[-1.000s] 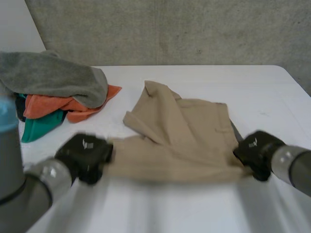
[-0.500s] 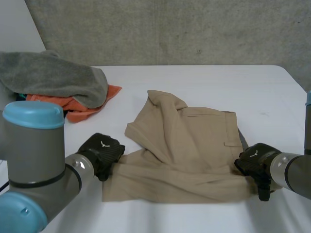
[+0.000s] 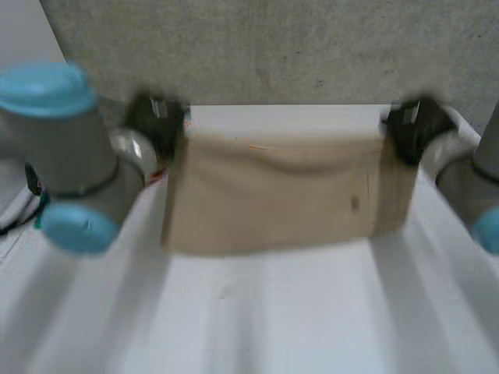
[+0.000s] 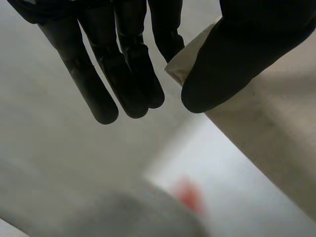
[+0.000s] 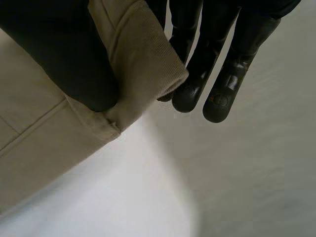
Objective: Fold the laundry.
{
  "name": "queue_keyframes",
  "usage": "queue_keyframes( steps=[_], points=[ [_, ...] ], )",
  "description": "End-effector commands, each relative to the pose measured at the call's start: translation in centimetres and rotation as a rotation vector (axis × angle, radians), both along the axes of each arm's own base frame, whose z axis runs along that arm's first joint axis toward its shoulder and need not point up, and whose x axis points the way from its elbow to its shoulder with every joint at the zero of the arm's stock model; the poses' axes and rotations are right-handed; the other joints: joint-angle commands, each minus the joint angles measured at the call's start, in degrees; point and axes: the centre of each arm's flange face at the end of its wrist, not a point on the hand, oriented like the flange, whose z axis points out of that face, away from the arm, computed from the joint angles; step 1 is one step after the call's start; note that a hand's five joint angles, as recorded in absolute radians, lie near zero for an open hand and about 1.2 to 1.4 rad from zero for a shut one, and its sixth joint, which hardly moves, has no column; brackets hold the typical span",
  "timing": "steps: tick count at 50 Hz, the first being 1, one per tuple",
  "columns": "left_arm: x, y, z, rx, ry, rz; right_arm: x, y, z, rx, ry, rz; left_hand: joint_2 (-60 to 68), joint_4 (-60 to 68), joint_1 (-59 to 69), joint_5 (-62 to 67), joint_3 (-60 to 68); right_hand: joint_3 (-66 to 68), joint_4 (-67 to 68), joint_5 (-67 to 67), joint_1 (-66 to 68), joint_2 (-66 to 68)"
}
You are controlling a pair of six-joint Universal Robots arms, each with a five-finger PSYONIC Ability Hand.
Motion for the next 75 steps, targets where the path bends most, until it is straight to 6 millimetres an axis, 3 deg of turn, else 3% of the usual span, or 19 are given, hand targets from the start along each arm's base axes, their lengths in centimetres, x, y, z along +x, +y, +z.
queue_keyframes(
  steps=[1,3,7,14,17,22,26,30,33,42,48,53,56,60,63,64,68,72,75],
  points=[
    [1.2,0.4,16.7,-0.710,0.384,0.044,0.8,-2.9,10.3,-0.573,-0.328,0.026,11.2,11.1,14.6,12.3,11.6,12.0,11.8,14.7,21.5,12.4],
    [1.5,0.9,17.6,-0.753,0.407,0.044,0.9,-2.9,10.9,-0.621,-0.349,0.032,11.2,11.1,14.6,12.3,11.6,12.0,11.8,14.7,21.5,12.4],
    [1.4,0.5,14.7,-0.640,0.345,0.044,2.5,-2.7,10.2,-0.595,-0.352,0.068,11.2,11.1,14.6,12.3,11.6,12.0,11.8,14.7,21.5,12.4],
    [1.6,0.0,5.4,-0.319,0.207,0.050,3.5,-3.2,5.9,-0.441,-0.304,0.082,11.2,11.1,14.6,12.3,11.6,12.0,11.8,14.7,21.5,12.4],
    [1.7,0.4,0.7,-0.183,0.170,0.048,3.8,-3.4,3.1,-0.346,-0.269,0.098,11.2,11.1,14.6,12.3,11.6,12.0,11.8,14.7,21.5,12.4],
    [2.1,1.8,-5.1,-0.022,0.095,0.043,4.0,-3.1,-5.0,-0.060,-0.158,0.103,11.2,11.1,14.6,12.3,11.6,12.0,11.8,14.7,21.5,12.4],
    [2.8,3.8,-10.3,0.139,0.006,0.045,3.7,-1.8,-9.9,0.133,-0.061,0.094,11.2,11.1,14.6,12.3,11.6,12.0,11.8,14.7,21.5,12.4],
    [3.5,6.0,-12.5,0.254,-0.067,0.040,3.4,0.0,-11.6,0.235,0.022,0.095,11.2,11.1,14.6,12.3,11.6,12.0,11.8,14.7,21.5,12.4],
    [4.3,7.3,-12.6,0.315,-0.099,0.043,2.8,1.5,-11.3,0.295,0.060,0.095,11.2,11.1,14.6,12.3,11.6,12.0,11.8,14.7,21.5,12.4],
    [7.2,13.3,-9.8,0.491,-0.211,0.033,0.4,7.0,-8.7,0.513,0.140,0.087,11.2,11.1,14.6,12.3,11.6,12.0,11.8,14.7,21.5,12.4],
    [8.4,17.6,-8.9,0.584,-0.349,-0.024,-0.9,10.3,-8.4,0.644,0.223,0.097,11.2,11.1,14.6,12.3,11.6,12.0,11.8,14.7,21.5,12.4],
    [8.8,22.3,-9.0,0.649,-0.522,-0.146,-2.5,14.5,-8.4,0.724,0.430,0.174,11.2,11.1,14.6,12.3,11.6,12.0,11.8,14.7,21.5,12.4],
    [8.7,23.0,-9.1,0.641,-0.534,-0.170,-2.8,15.4,-9.0,0.737,0.478,0.200,11.2,11.1,14.6,12.3,11.6,12.0,11.8,14.7,21.5,12.4],
    [8.2,21.9,-8.7,0.598,-0.502,-0.153,-2.7,15.1,-9.2,0.707,0.463,0.195,11.2,11.1,14.6,12.3,11.6,12.0,11.8,14.7,21.5,12.4],
    [7.8,20.5,-7.9,0.538,-0.466,-0.133,-2.6,14.5,-9.3,0.668,0.452,0.184,-20.4,-20.5,-17.1,-19.4,-20.0,12.0,11.8,14.7,21.5,12.4],
    [7.4,19.7,-7.2,0.490,-0.438,-0.124,-2.7,14.1,-9.4,0.650,0.446,0.175,-41.2,-41.3,-37.9,-40.1,-40.8,12.0,11.8,14.7,21.5,12.4],
    [5.9,17.0,-4.6,0.341,-0.340,-0.108,-2.8,13.6,-9.4,0.625,0.432,0.162,-55.8,-55.9,-52.5,-54.7,-55.4,12.0,11.8,14.7,21.5,12.4],
    [4.6,13.7,-2.0,0.180,-0.233,-0.090,-2.8,13.6,-9.5,0.627,0.427,0.162,-56.0,-56.1,-52.7,-55.0,-55.7,12.0,11.8,14.7,21.5,12.4],
    [3.2,11.6,-1.9,0.122,-0.196,-0.132,-2.8,13.6,-9.6,0.633,0.404,0.152,-54.2,-54.3,-50.9,-53.1,-53.8,12.0,11.8,14.7,21.5,12.4]
  ],
)
